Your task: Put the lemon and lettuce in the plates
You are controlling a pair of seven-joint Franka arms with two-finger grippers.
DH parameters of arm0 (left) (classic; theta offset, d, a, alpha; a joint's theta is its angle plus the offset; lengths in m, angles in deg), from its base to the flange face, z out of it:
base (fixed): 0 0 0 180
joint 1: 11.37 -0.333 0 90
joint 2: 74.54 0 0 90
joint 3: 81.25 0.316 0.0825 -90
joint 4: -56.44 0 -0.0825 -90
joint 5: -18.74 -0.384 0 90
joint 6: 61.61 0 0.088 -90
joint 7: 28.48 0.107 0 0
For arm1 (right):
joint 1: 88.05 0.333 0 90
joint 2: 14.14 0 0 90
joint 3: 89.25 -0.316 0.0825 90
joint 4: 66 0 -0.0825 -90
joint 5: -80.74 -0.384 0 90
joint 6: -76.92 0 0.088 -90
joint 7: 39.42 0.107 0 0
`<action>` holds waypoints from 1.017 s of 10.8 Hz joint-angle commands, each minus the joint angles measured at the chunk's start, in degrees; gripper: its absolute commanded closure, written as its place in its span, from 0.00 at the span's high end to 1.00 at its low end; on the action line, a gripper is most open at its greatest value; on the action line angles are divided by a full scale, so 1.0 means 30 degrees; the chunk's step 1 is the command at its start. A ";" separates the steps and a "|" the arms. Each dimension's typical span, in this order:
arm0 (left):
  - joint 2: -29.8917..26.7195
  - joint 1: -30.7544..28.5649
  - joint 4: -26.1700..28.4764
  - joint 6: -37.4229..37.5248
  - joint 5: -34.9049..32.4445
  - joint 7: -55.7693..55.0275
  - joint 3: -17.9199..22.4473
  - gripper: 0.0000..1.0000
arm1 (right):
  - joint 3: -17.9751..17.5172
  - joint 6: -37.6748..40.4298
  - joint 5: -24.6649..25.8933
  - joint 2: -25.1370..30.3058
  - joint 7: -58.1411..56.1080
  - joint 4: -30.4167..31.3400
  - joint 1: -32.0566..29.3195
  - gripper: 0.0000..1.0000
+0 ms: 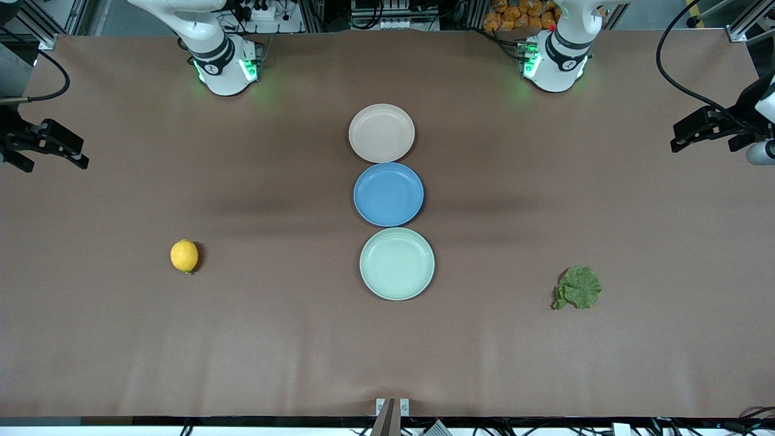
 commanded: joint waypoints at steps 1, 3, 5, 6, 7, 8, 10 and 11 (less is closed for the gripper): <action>-0.0261 -0.0199 0.0134 0.0320 -0.0369 0.0410 -0.0122 1.00 | -0.0153 0.0038 0.0343 0.0370 -0.0179 0.0271 -0.0138 1.00; -0.0028 -0.0141 0.0076 0.0320 -0.0369 0.0294 -0.0122 1.00 | -0.0153 0.0067 0.0343 0.0370 -0.0179 0.0271 -0.0109 1.00; 0.0293 -0.0286 0.0046 0.0320 -0.0310 0.0526 -0.0035 1.00 | -0.0182 0.0067 0.0343 0.0370 -0.0179 0.0271 -0.0079 1.00; 0.0325 -0.0374 0.0046 0.0291 -0.0368 0.0470 0.0082 1.00 | -0.0182 0.0067 0.0343 0.0370 -0.0179 0.0271 -0.0079 1.00; 0.0354 -0.0375 0.0075 0.0233 -0.0369 0.0469 0.0054 1.00 | -0.0182 0.0067 0.0343 0.0370 -0.0179 0.0300 -0.0079 1.00; 0.0587 -0.0375 0.0076 -0.0029 -0.0340 0.0469 0.0054 1.00 | -0.0182 0.0096 0.0343 0.0341 -0.0179 0.0300 -0.0079 1.00; 0.1200 -0.0229 0.0163 -0.0585 -0.0428 0.0440 0.0054 1.00 | -0.0182 0.0096 0.0343 0.0311 -0.0179 0.0329 -0.0079 1.00; 0.1378 -0.0229 0.0454 -0.1110 -0.0370 0.0382 -0.0004 1.00 | -0.0182 0.0096 0.0343 0.0253 -0.0237 0.0329 -0.0079 1.00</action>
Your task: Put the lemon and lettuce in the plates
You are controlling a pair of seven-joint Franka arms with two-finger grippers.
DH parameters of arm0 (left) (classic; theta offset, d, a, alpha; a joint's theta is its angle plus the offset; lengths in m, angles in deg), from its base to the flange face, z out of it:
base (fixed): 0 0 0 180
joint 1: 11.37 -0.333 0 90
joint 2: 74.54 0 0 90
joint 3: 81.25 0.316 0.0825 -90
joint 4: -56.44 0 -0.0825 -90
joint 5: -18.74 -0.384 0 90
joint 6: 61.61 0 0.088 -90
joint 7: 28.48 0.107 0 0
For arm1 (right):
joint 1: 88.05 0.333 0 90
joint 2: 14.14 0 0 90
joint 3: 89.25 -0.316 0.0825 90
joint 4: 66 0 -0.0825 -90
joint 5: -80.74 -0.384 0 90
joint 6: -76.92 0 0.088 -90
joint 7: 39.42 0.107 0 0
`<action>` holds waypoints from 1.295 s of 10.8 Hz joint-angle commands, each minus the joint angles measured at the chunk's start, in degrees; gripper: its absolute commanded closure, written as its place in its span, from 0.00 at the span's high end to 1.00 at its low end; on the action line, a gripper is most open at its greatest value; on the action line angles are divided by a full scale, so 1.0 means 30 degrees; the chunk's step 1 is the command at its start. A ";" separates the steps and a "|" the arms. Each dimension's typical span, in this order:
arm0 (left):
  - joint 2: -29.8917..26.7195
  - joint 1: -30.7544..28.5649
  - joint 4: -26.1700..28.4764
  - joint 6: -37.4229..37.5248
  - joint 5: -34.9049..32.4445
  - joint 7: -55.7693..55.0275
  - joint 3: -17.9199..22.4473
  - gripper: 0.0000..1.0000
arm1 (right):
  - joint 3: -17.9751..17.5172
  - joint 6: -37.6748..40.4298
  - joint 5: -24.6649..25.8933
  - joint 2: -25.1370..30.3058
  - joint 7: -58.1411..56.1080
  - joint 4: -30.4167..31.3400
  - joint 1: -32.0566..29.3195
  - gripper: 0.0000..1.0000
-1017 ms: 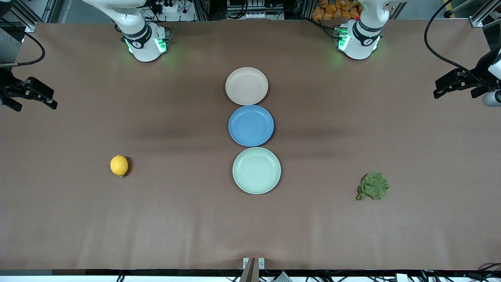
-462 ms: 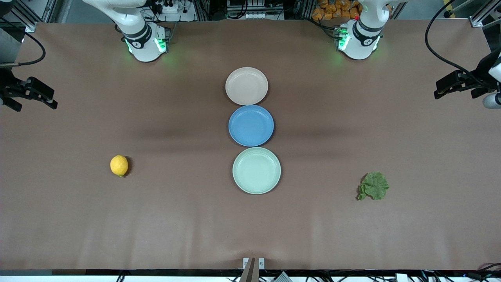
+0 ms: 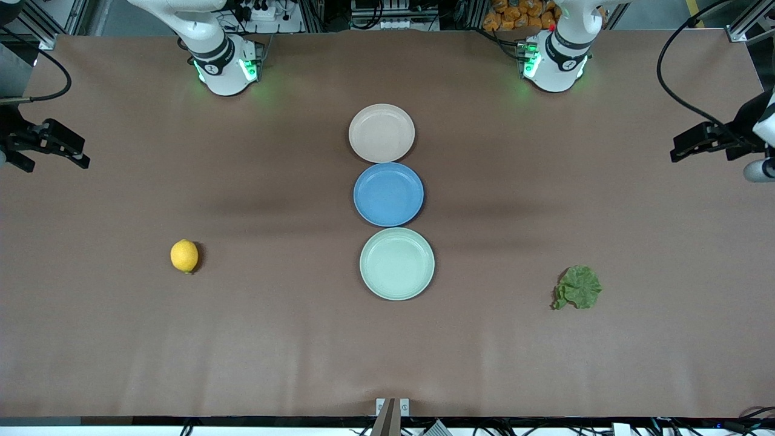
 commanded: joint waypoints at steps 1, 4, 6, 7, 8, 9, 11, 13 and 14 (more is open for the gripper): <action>0.0593 -0.0013 0.1085 -0.1894 -0.0339 0.0167 -0.0151 1.00 | -0.0107 0.0047 0.0270 0.0194 -0.0174 0.0304 -0.0080 1.00; 0.0914 0.0045 0.3487 -0.5263 -0.0339 0.0048 -0.0180 1.00 | -0.0107 0.0018 0.0270 0.0019 -0.0174 0.0333 -0.0080 1.00; 0.1206 0.0045 0.5303 -0.8014 -0.0339 0.0048 -0.0181 1.00 | -0.0107 -0.0041 0.0270 -0.0215 -0.0174 0.0421 -0.0109 1.00; 0.1905 0.0103 0.5486 -0.8869 -0.0339 0.0048 -0.0209 1.00 | -0.0107 -0.0041 0.0270 -0.0419 -0.0174 0.0421 -0.0109 1.00; 0.2695 0.0162 0.5458 -0.9516 -0.0368 0.0048 -0.0239 1.00 | -0.0107 -0.0041 0.0270 -0.0682 -0.0232 0.0421 -0.0109 1.00; 0.3312 0.0220 0.5487 -1.0160 -0.0368 0.0048 -0.0268 1.00 | -0.0107 -0.0041 0.0241 -0.1033 -0.0320 0.0421 -0.0109 1.00; 0.4425 0.0191 0.5458 -1.1040 -0.0397 0.0106 -0.0239 1.00 | -0.0078 -0.0099 0.0124 -0.1881 -0.0292 0.0392 -0.0167 1.00; 0.5801 0.0250 0.5458 -1.2531 -0.1242 0.0078 -0.0268 1.00 | -0.0078 -0.0420 0.0006 -0.3052 -0.0292 0.0392 -0.0226 1.00; 0.6417 0.0250 0.5458 -1.3381 -0.1276 0.0106 -0.0268 1.00 | -0.0078 -0.0596 -0.0023 -0.3725 -0.0291 0.0392 -0.0284 1.00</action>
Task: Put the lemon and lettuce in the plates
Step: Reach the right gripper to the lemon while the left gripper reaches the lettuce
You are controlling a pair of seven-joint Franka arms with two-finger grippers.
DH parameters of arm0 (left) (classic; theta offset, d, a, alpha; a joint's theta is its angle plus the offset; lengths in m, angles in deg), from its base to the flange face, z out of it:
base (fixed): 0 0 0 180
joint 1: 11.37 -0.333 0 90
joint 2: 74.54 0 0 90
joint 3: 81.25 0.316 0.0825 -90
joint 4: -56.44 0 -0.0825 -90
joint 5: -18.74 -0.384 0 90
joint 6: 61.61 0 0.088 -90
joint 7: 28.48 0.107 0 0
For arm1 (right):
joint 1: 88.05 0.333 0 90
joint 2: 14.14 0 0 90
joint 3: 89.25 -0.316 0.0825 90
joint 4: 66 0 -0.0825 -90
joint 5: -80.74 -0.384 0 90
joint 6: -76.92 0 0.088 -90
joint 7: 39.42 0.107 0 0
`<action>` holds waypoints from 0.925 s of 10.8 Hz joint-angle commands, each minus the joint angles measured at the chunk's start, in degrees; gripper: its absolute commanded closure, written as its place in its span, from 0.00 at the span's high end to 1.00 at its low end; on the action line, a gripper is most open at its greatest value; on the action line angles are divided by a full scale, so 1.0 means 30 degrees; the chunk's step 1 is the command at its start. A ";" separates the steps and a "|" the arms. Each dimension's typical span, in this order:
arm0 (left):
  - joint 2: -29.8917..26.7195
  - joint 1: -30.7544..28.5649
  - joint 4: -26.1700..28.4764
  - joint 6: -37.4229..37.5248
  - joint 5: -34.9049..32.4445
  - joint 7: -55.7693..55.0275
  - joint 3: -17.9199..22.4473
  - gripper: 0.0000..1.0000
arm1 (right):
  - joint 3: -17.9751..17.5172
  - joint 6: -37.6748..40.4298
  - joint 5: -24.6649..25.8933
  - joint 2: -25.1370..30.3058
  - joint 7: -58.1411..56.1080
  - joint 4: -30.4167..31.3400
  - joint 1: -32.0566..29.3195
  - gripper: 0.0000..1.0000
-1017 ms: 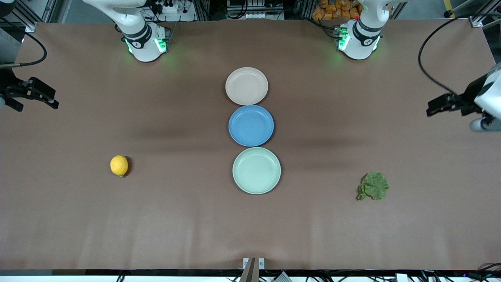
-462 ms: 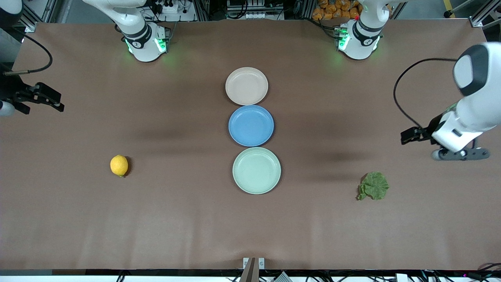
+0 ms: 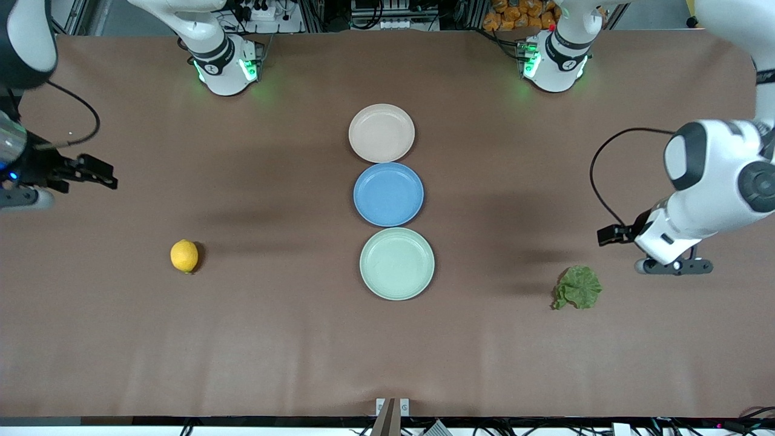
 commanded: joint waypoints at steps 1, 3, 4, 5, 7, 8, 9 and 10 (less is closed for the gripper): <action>0.1814 0.0057 -0.0170 -0.2246 -0.0742 0.0107 -0.0014 1.00 | -0.0104 -0.0710 -0.0043 -0.1877 -0.0196 -0.0108 -0.0254 1.00; 0.2723 0.0145 -0.0286 -0.3507 -0.1092 0.0107 -0.0014 1.00 | -0.0104 -0.1704 -0.0043 -0.2874 -0.0225 -0.0108 -0.0253 1.00; 0.3133 0.0145 -0.0316 -0.4122 -0.1384 0.0107 -0.0014 1.00 | -0.0104 -0.2144 -0.0072 -0.3372 -0.0225 -0.0108 -0.0311 1.00; 0.3544 0.0174 -0.0345 -0.4738 -0.1561 0.0107 -0.0014 1.00 | -0.0104 -0.2642 -0.0130 -0.3928 -0.0225 -0.0079 -0.0370 1.00; 0.4247 0.0204 -0.0607 -0.5561 -0.1563 0.0107 -0.0014 1.00 | -0.0075 -0.4103 -0.0131 -0.4284 -0.0225 0.1056 -0.0370 1.00; 0.4425 0.0233 -0.0638 -0.5883 -0.1563 0.0107 -0.0014 1.00 | -0.0075 -0.5388 -0.0131 -0.4401 -0.0225 0.2079 -0.0545 1.00; 0.4688 0.0378 -0.0639 -0.6147 -0.1563 0.0078 -0.0014 1.00 | -0.0075 -0.6677 -0.0131 -0.4460 -0.0225 0.2988 -0.0575 1.00; 0.5096 0.0496 -0.0726 -0.6585 -0.1534 0.0077 -0.0014 1.00 | -0.0075 -0.7618 -0.0131 -0.4606 -0.0225 0.3607 -0.0576 1.00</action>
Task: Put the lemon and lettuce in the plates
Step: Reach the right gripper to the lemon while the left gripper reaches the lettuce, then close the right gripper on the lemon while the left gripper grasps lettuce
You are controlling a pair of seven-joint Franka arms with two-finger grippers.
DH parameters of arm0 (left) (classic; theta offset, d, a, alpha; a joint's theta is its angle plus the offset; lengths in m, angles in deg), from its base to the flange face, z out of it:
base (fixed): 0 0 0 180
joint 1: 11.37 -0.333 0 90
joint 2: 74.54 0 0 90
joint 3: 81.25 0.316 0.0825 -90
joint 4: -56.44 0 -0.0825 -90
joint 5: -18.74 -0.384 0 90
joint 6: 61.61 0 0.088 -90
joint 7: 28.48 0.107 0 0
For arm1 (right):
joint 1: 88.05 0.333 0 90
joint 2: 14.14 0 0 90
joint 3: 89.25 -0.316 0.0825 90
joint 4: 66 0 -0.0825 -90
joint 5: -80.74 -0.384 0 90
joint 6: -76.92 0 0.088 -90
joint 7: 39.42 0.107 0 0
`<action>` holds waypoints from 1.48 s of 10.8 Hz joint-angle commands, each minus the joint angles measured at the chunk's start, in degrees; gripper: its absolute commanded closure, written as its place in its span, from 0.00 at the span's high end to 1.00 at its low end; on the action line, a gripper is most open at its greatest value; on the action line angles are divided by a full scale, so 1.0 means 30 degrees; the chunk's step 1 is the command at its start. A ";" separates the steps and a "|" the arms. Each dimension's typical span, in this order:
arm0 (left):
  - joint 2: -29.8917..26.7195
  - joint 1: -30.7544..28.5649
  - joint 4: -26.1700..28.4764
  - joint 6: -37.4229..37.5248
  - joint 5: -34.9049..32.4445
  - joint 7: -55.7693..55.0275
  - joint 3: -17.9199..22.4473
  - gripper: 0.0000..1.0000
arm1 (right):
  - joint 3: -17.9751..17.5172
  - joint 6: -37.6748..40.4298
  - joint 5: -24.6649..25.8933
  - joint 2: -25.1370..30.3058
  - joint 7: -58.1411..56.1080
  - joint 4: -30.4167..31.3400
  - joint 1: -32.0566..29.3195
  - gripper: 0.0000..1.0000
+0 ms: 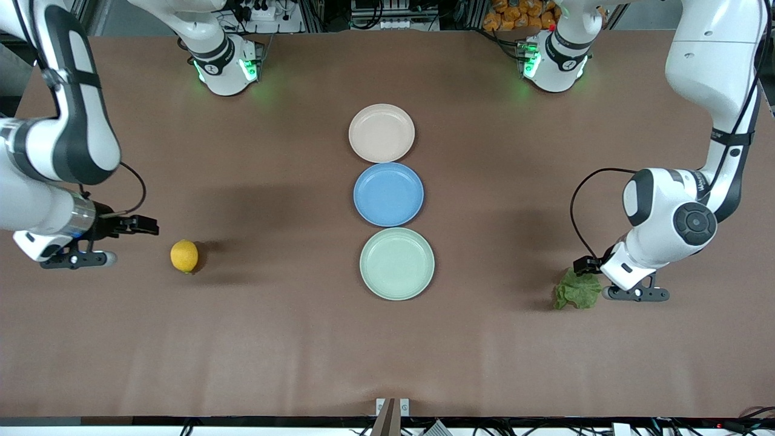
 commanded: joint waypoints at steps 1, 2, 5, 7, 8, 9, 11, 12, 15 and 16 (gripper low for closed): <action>0.1290 0.0319 -0.0754 -0.0886 -0.0524 0.0077 0.0009 1.00 | -0.0192 -0.2425 -0.0100 -0.0168 -0.0225 0.1886 -0.0360 1.00; 0.1701 0.0406 -0.0843 -0.1120 -0.0524 0.0077 0.0009 1.00 | -0.0192 -0.2429 -0.0100 -0.0460 -0.0196 0.1887 -0.0389 1.00; 0.2260 0.0378 -0.0785 -0.1678 -0.0641 0.0136 0.0038 1.00 | -0.0192 -0.3041 -0.0158 -0.1514 -0.0196 0.1799 -0.0390 1.00; 0.2407 0.0378 -0.0785 -0.1709 -0.0641 0.0136 0.0067 1.00 | -0.0221 -0.3949 -0.0158 -0.2160 -0.0167 0.1741 -0.0448 1.00; 0.2495 0.0378 -0.0814 -0.1738 -0.0641 0.0136 0.0096 1.00 | -0.0192 -0.4330 -0.0507 -0.2394 -0.0137 0.1741 -0.0448 1.00; 0.2612 0.0378 -0.0814 -0.1883 -0.0641 0.0136 0.0125 1.00 | -0.0192 -0.4479 -0.1177 -0.2687 -0.0137 0.1625 -0.0419 1.00; 0.2729 0.0378 -0.0815 -0.2001 -0.0641 0.0136 0.0184 0.90 | -0.0192 -0.4509 -0.1623 -0.3390 -0.0079 0.1215 -0.0419 1.00; 0.2759 0.0378 -0.0815 -0.2001 -0.0641 0.0165 0.0184 0.70 | -0.0192 -0.4538 -0.1653 -0.3567 0.0008 0.1185 -0.0419 1.00; 0.2759 0.0407 -0.0844 -0.2001 -0.1459 0.0136 0.0155 0.15 | -0.0192 -0.5969 -0.1624 -0.4532 0.0009 0.1184 -0.0448 1.00; 0.2759 0.0378 -0.0844 -0.2001 -0.1432 0.0107 0.0126 0.00 | -0.0192 -0.6264 -0.1653 -0.4767 0.0009 0.1184 -0.0448 1.00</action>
